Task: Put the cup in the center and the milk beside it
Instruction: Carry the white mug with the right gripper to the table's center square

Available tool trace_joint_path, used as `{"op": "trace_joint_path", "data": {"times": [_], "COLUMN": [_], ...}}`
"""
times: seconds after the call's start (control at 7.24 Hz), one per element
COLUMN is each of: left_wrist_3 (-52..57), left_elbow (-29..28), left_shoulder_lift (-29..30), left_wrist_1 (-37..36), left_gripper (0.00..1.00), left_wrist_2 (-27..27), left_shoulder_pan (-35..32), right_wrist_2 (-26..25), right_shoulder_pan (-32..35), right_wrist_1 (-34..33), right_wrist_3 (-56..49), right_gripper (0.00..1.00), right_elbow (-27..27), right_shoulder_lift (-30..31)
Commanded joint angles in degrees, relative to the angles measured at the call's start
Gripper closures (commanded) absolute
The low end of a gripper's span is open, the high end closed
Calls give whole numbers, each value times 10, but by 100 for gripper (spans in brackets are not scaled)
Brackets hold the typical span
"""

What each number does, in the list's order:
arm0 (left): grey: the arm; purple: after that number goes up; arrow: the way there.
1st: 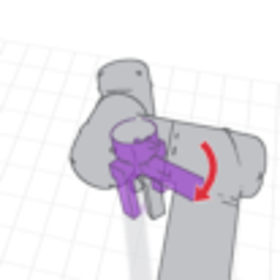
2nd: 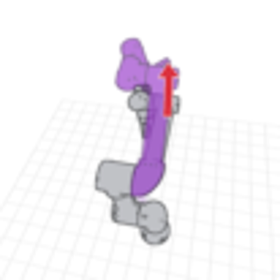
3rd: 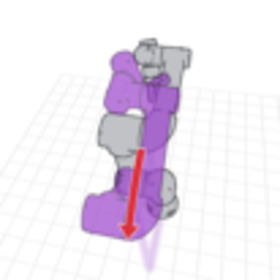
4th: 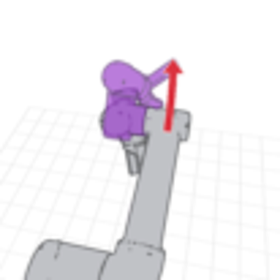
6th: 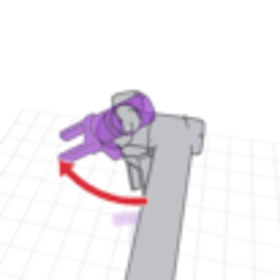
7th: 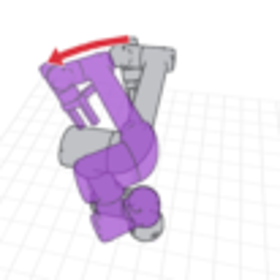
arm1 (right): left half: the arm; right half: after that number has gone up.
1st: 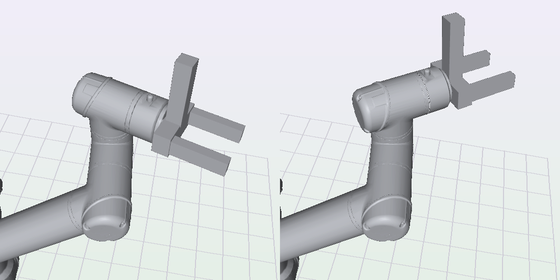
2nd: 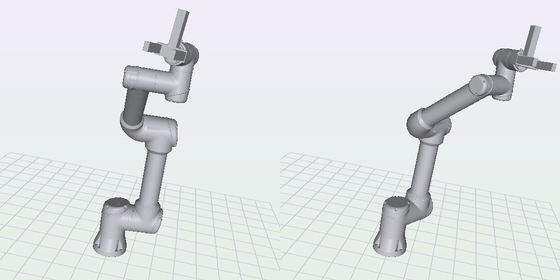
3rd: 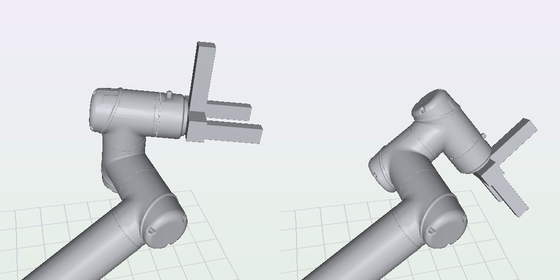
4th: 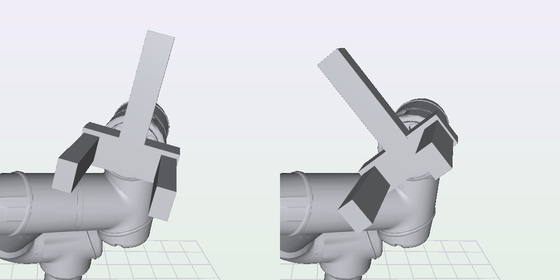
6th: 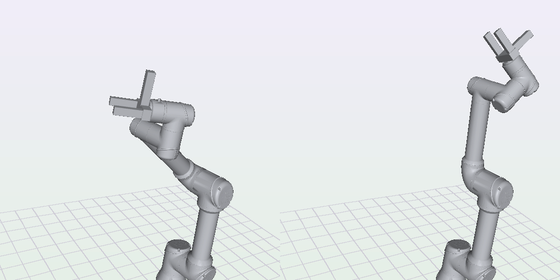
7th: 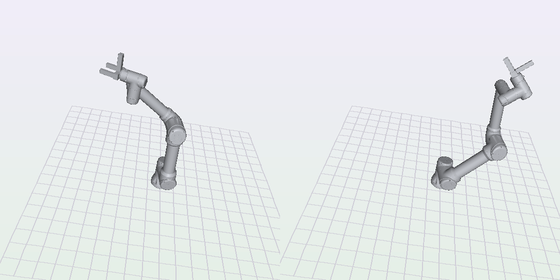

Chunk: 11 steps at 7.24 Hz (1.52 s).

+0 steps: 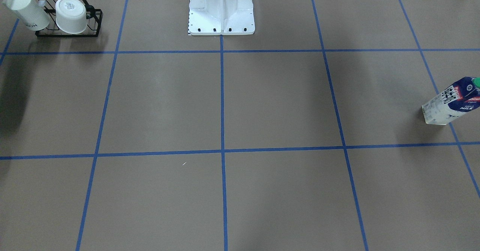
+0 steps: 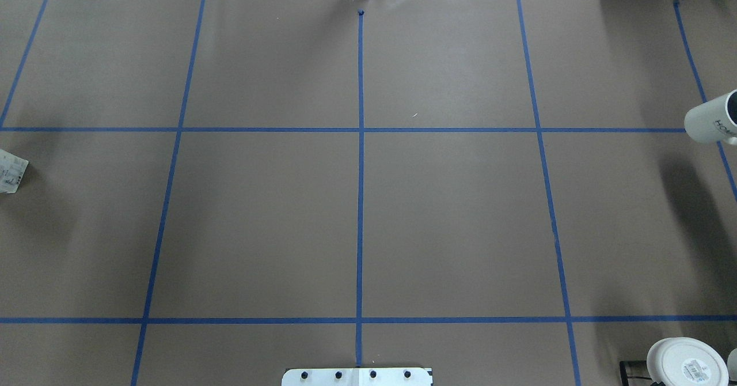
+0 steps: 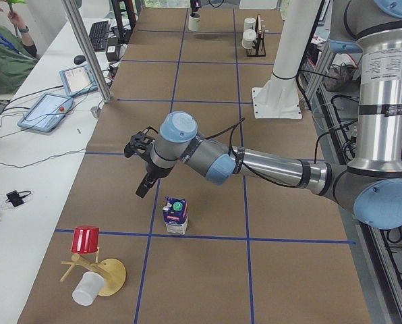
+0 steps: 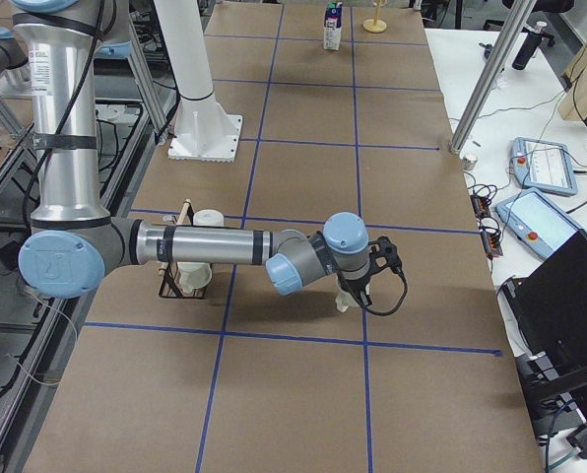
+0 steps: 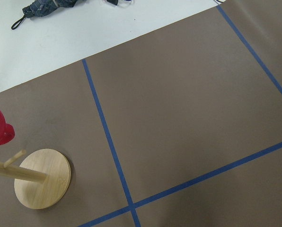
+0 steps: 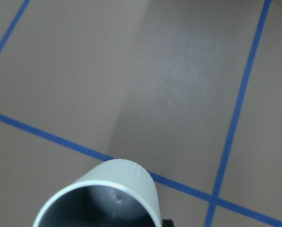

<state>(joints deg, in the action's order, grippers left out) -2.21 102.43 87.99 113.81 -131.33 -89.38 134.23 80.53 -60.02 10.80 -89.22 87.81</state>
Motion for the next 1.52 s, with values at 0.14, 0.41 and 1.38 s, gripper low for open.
{"op": "trace_joint_path", "data": {"times": [0.14, 0.41, 1.38], "left_wrist_3": [0, -1, -1], "left_elbow": [-1, -1, -8], "left_shoulder_lift": [-1, -5, -7], "left_wrist_1": [0, 0, 0], "left_gripper": [1, 1, 1], "left_wrist_2": [-1, -1, -1], "left_shoulder_pan": [0, 0, 0], "right_wrist_2": [0, -123, -309], "right_shoulder_pan": [-131, -270, -519], "right_wrist_1": [3, -2, -373], "right_wrist_3": [324, 486, 772], "right_gripper": [100, 100, 100], "right_elbow": [-102, -119, -74], "right_shoulder_lift": [-78, -145, -414]}}
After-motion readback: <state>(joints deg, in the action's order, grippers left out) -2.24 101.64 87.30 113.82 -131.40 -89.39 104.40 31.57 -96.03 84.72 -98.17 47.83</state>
